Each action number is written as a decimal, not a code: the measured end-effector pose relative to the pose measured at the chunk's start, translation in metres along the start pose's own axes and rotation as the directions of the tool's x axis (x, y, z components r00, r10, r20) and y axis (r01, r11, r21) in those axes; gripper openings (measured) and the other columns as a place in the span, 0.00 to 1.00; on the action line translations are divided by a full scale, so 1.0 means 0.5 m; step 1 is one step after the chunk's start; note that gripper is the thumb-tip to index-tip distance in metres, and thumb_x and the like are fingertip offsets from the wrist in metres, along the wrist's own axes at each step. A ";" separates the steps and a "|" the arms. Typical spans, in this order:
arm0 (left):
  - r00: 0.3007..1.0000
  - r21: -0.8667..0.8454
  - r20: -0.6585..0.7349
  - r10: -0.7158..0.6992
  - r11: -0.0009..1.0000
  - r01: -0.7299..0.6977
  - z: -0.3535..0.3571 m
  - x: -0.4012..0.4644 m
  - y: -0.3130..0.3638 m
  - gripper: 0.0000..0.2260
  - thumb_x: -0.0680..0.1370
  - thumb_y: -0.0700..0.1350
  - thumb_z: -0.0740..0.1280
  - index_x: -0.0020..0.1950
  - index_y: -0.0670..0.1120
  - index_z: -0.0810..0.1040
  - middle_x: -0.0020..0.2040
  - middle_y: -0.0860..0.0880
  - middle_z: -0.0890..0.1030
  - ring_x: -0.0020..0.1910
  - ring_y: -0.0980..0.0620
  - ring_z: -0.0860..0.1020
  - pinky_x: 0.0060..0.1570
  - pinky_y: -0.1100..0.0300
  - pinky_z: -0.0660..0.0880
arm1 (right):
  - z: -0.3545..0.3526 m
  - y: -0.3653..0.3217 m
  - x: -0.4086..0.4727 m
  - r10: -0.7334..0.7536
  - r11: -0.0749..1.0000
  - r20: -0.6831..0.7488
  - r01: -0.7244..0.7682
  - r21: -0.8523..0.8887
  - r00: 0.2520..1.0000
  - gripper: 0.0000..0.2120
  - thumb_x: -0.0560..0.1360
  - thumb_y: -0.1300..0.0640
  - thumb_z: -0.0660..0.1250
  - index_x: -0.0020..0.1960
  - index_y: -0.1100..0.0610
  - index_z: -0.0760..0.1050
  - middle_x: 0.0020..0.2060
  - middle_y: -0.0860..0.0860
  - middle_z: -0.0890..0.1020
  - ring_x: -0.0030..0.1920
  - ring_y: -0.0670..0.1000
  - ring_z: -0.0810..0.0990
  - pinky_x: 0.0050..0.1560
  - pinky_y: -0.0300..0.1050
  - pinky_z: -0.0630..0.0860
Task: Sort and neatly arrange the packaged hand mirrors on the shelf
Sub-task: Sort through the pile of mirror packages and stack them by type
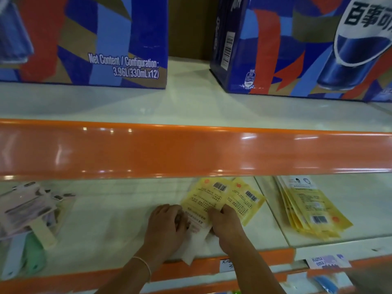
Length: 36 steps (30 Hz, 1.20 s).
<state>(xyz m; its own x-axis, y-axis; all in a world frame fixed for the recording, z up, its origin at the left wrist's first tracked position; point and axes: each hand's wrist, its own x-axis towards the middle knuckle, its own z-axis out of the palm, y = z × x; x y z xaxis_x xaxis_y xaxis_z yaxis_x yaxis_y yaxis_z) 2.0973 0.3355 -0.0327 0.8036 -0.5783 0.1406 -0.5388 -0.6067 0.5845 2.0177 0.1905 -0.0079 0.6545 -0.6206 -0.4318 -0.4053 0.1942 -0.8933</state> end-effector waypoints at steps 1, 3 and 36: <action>1.000 -0.053 -0.001 0.001 0.999 -0.001 0.000 0.002 0.008 0.05 0.77 0.52 0.63 0.49 0.53 0.75 0.45 0.58 0.76 0.47 0.55 0.73 0.50 0.61 0.74 | -0.006 -0.003 0.002 0.002 1.000 -0.009 -0.002 0.031 1.000 0.08 0.79 0.58 0.61 0.50 0.62 0.75 0.41 0.61 0.81 0.39 0.58 0.79 0.39 0.53 0.79; 0.998 -0.176 0.034 -0.050 0.983 0.055 -0.004 0.007 0.036 0.06 0.79 0.52 0.63 0.54 0.54 0.72 0.49 0.59 0.72 0.47 0.58 0.73 0.41 0.71 0.72 | -0.028 -0.010 0.005 -0.022 0.999 -0.040 0.024 0.049 0.999 0.09 0.79 0.55 0.61 0.50 0.59 0.75 0.44 0.62 0.82 0.41 0.59 0.81 0.41 0.54 0.79; 0.978 0.341 0.099 -0.181 0.930 0.138 0.208 0.137 0.316 0.22 0.76 0.56 0.63 0.66 0.47 0.70 0.59 0.44 0.74 0.58 0.43 0.72 0.54 0.52 0.74 | -0.602 -0.010 0.120 -0.288 0.917 -0.351 0.150 -0.370 0.891 0.08 0.76 0.51 0.67 0.52 0.54 0.79 0.37 0.47 0.82 0.34 0.51 0.83 0.34 0.47 0.81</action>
<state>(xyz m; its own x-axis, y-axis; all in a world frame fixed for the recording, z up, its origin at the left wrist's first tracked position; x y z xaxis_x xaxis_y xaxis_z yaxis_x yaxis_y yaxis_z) 2.0411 0.1432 -0.0139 0.8589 -0.5100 -0.0479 -0.4766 -0.8299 0.2901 1.8670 -0.0763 0.0082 0.4762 -0.8753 -0.0840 -0.5094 -0.1967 -0.8378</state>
